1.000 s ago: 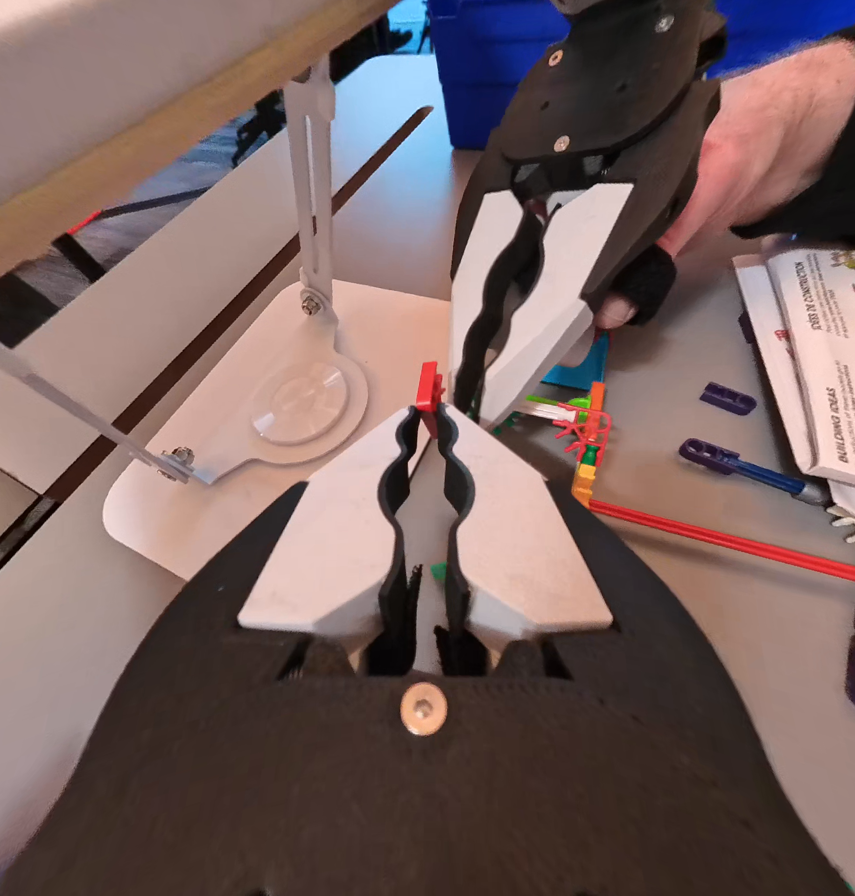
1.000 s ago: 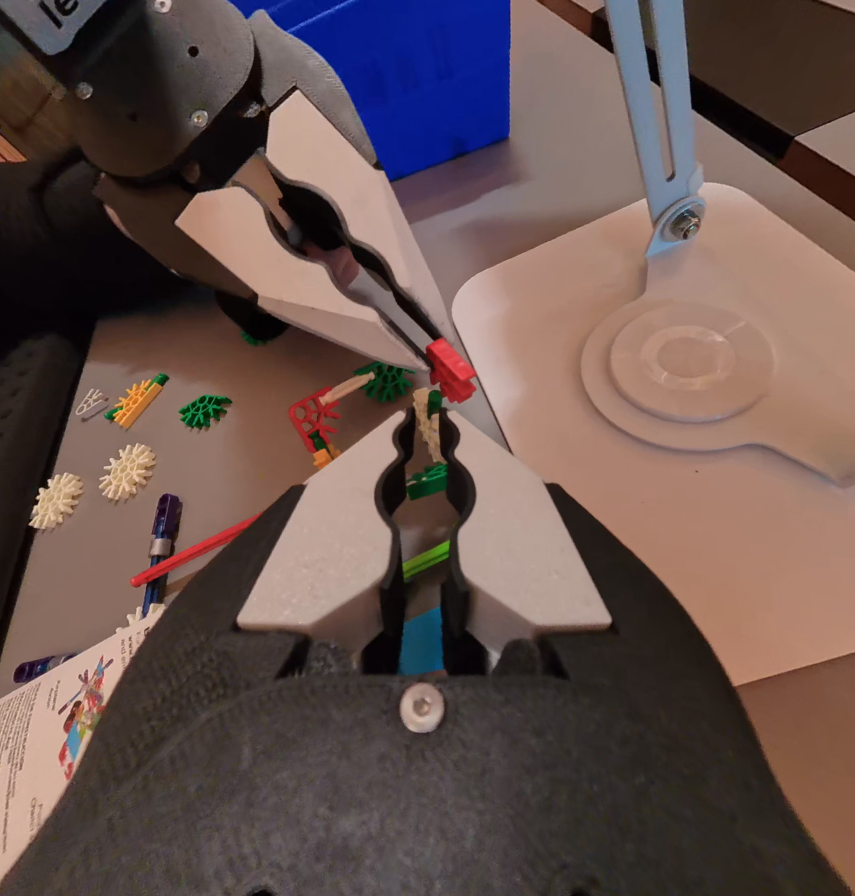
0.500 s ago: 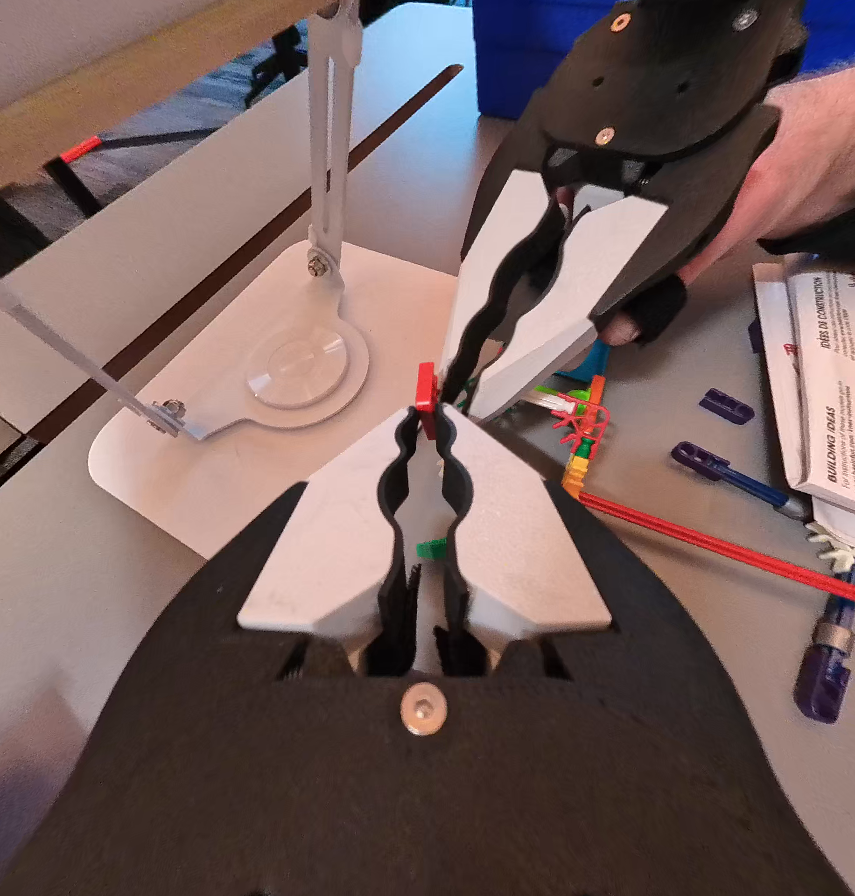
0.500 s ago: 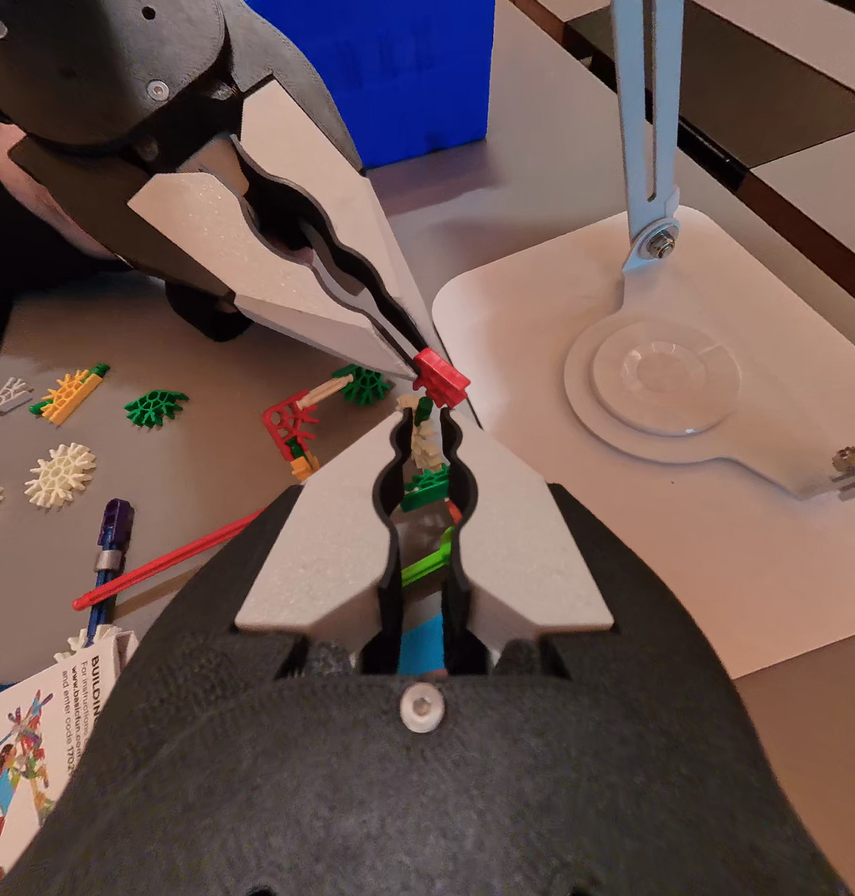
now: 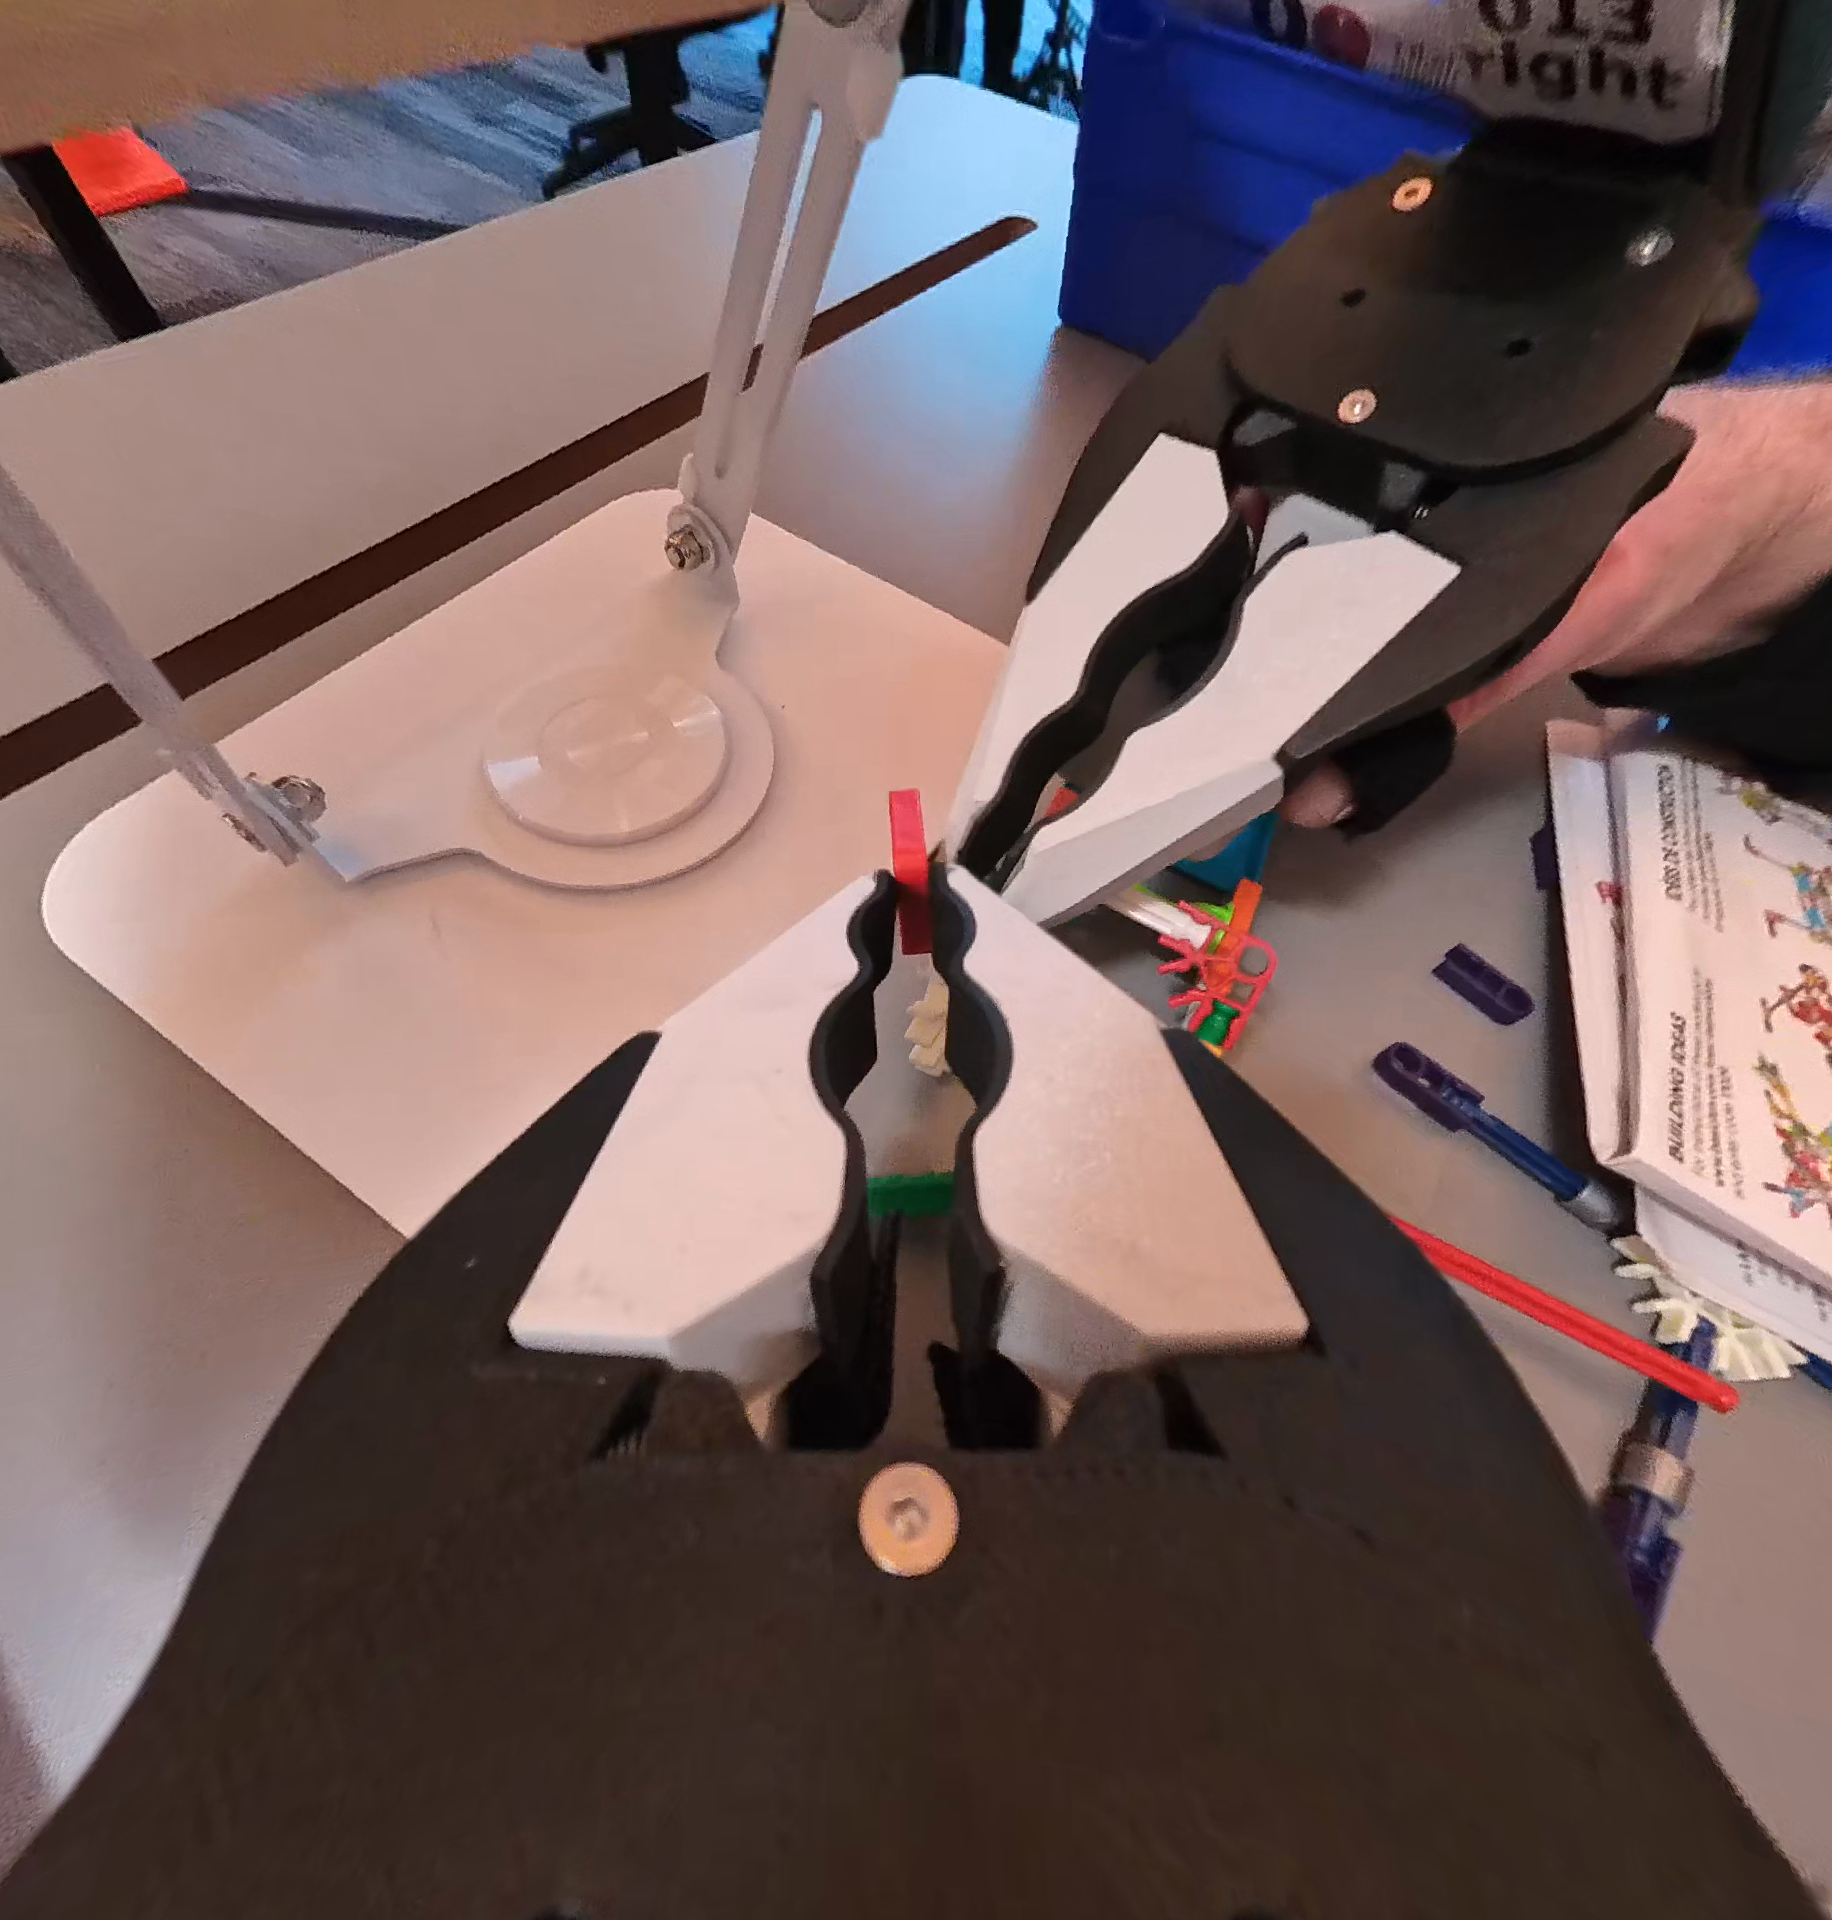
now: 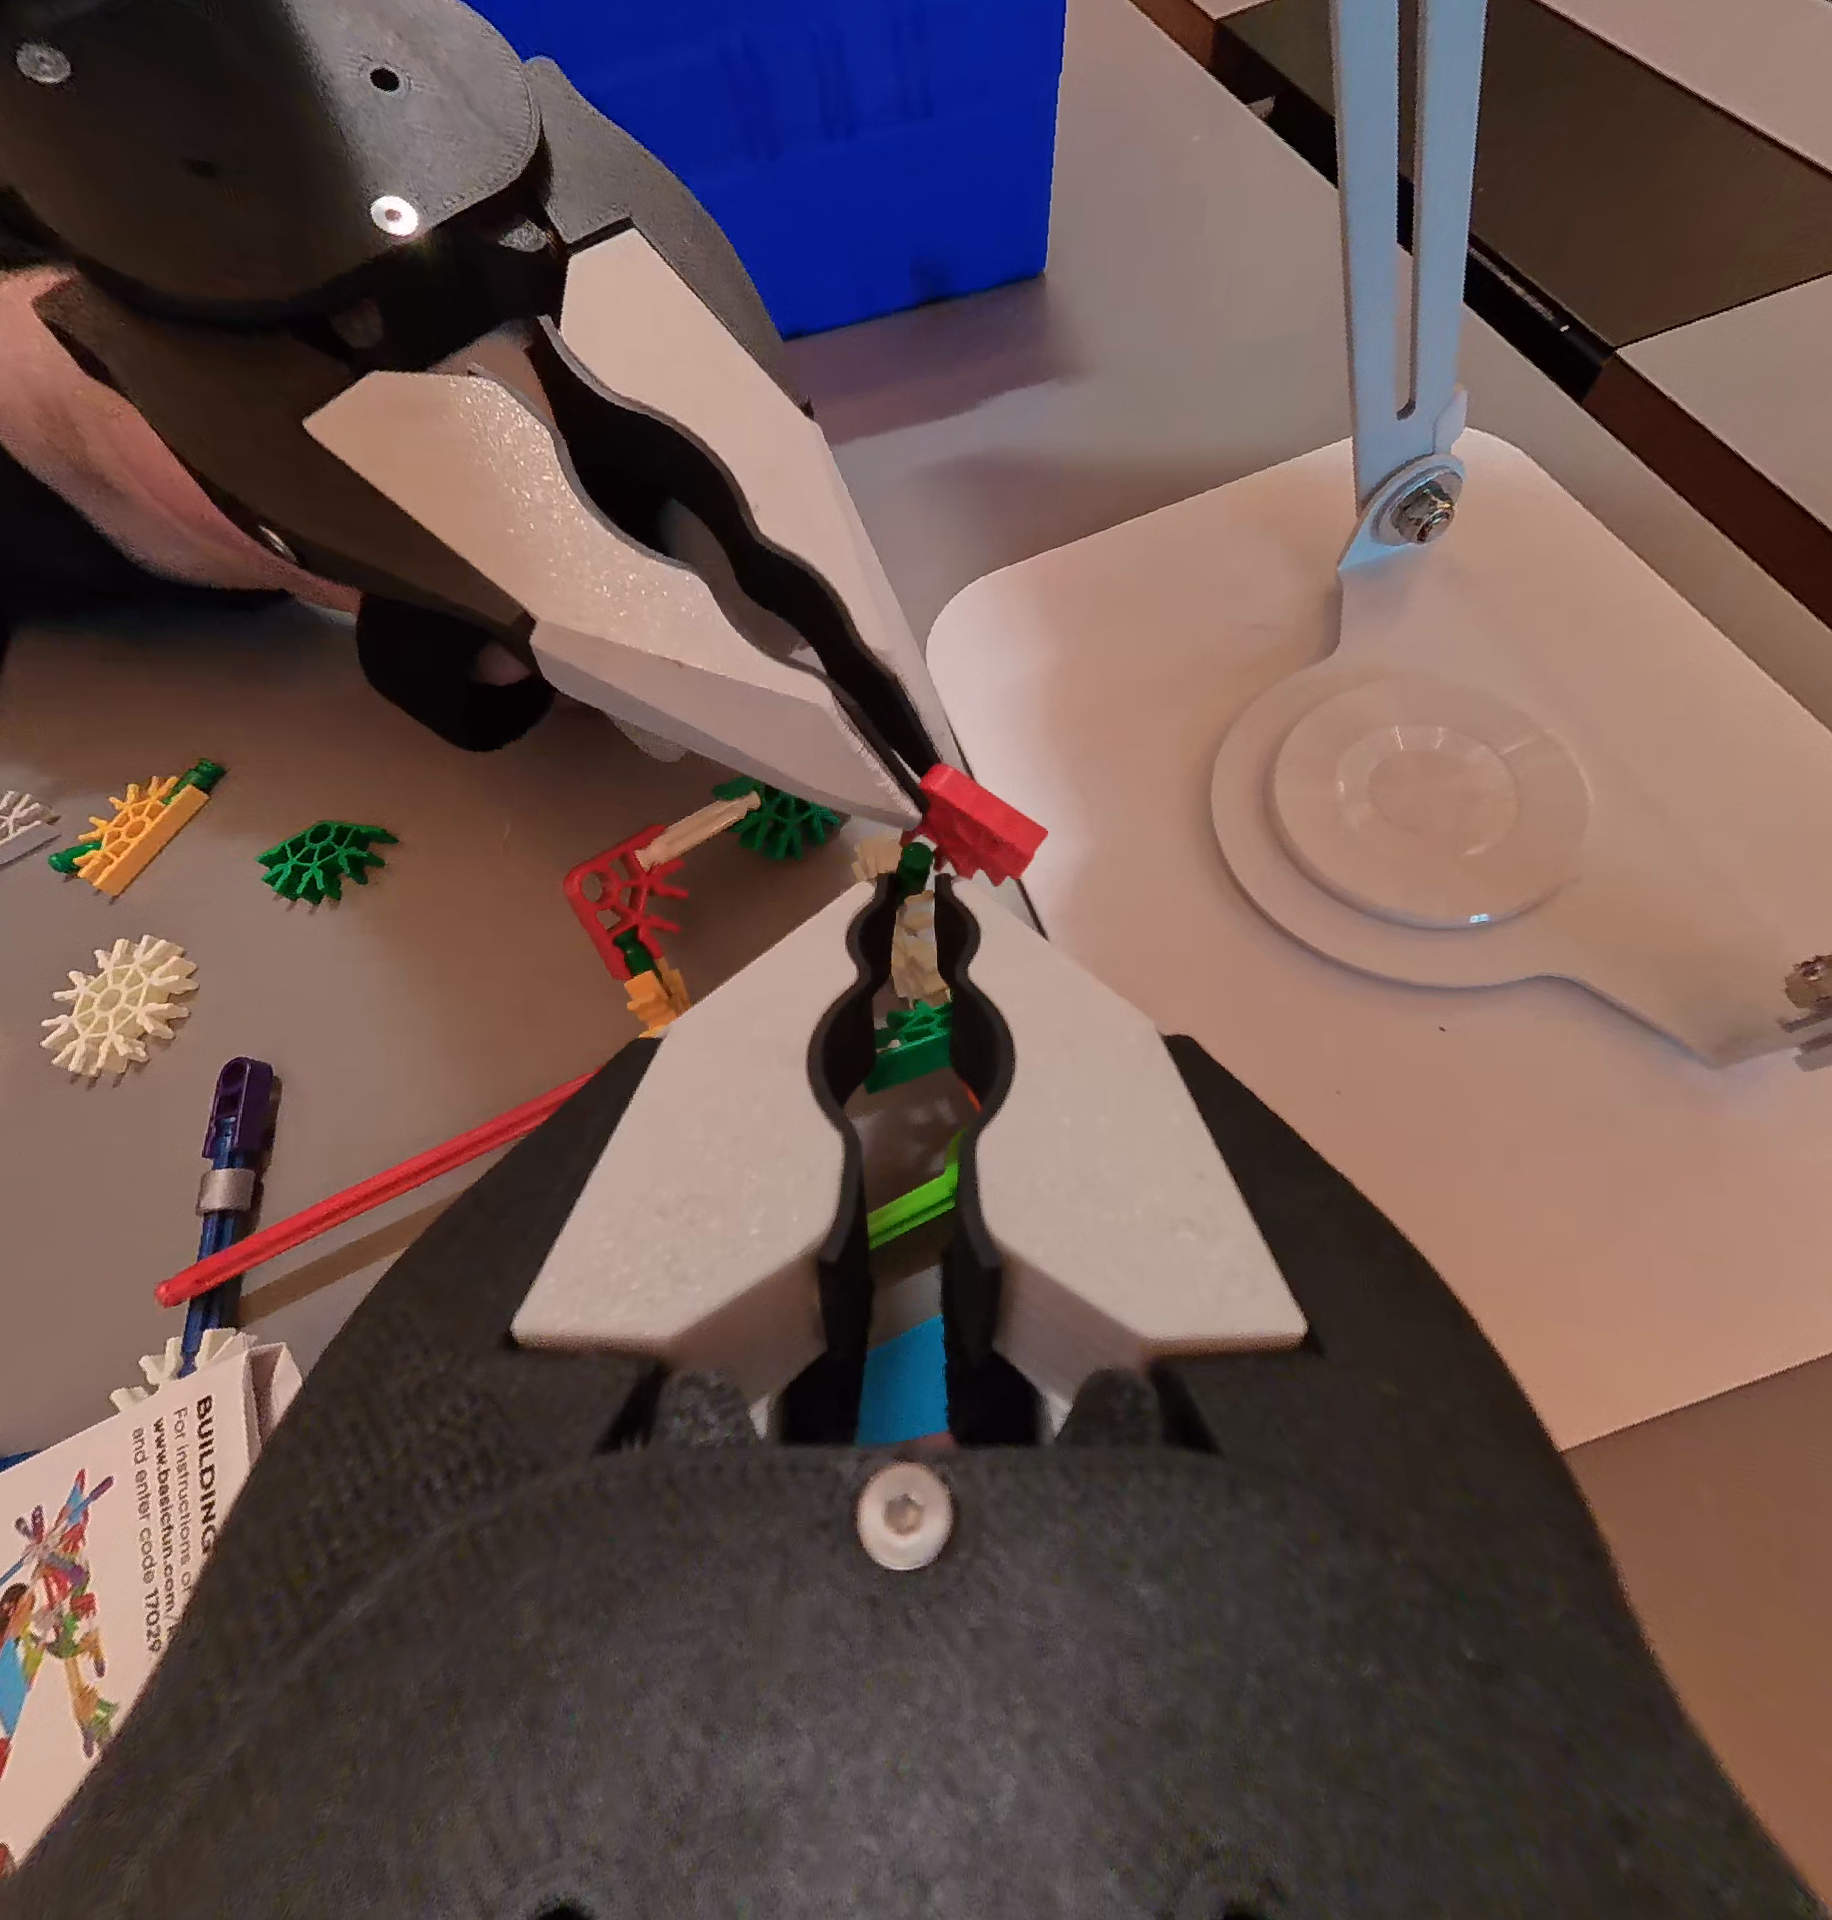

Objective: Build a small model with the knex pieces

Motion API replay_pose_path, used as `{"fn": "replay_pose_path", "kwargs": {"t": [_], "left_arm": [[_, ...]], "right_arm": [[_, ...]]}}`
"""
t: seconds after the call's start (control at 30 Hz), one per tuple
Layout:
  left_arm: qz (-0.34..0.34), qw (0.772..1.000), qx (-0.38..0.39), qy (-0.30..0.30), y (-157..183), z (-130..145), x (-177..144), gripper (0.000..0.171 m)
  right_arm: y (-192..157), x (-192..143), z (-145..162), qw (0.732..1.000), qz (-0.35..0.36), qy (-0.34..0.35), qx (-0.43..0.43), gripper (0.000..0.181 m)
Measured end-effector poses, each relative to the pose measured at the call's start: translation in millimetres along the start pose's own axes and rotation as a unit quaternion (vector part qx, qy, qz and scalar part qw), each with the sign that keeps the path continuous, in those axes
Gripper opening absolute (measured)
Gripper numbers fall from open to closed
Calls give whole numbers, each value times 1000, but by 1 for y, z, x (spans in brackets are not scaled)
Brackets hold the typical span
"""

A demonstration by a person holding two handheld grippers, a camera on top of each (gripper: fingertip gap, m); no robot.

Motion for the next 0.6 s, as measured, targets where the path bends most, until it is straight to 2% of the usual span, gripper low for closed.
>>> {"fn": "replay_pose_path", "kwargs": {"t": [0.6], "left_arm": [[20, 996, -86, 4, 5, 1, -2, 5]], "right_arm": [[-2, 1, -1, 1000, 3, 4, -9, 4]]}}
Point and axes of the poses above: each gripper's, where its closed fingertips meet, x out along the fingers, z out of its underside, y = z × x across the jaws, the point moved 1 cm from there along -x, back along the fingers
